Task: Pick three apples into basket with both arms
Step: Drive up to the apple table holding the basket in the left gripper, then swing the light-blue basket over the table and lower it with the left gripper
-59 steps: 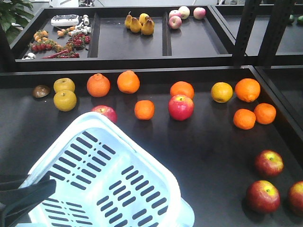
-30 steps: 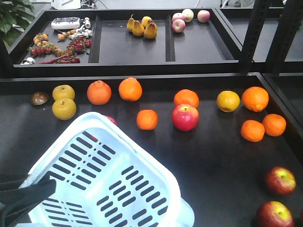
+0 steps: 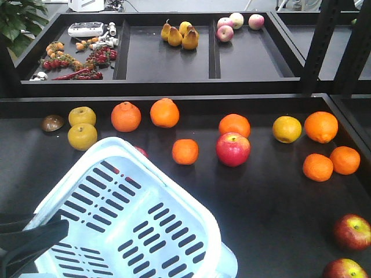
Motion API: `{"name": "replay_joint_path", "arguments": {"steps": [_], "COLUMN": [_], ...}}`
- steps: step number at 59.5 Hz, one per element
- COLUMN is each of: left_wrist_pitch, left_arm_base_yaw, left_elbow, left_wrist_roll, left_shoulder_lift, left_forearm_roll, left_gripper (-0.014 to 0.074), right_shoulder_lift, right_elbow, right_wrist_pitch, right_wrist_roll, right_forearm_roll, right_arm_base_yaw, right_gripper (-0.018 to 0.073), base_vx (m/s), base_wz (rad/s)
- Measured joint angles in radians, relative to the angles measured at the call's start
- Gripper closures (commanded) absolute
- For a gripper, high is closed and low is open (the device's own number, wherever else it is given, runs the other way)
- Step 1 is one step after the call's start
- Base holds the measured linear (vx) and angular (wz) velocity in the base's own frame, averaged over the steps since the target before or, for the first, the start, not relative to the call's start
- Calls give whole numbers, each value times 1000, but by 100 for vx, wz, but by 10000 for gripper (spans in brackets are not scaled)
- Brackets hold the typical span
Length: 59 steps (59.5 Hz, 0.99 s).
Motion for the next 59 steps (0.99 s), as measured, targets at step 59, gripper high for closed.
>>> {"name": "replay_joint_path", "arguments": {"steps": [59], "left_wrist_pitch": [-24], "left_arm_base_yaw": [0], "left_elbow": [0], "left_wrist_roll": [0], "left_shoulder_lift": [0], "left_forearm_roll": [0], "left_gripper": [602], "right_shoulder_lift": [0], "right_elbow": [0], "right_wrist_pitch": [0], "right_wrist_roll": [0], "right_forearm_roll": [0], "right_arm_base_yaw": [0], "right_gripper": [551], "base_vx": [0], "base_wz": [0]}}
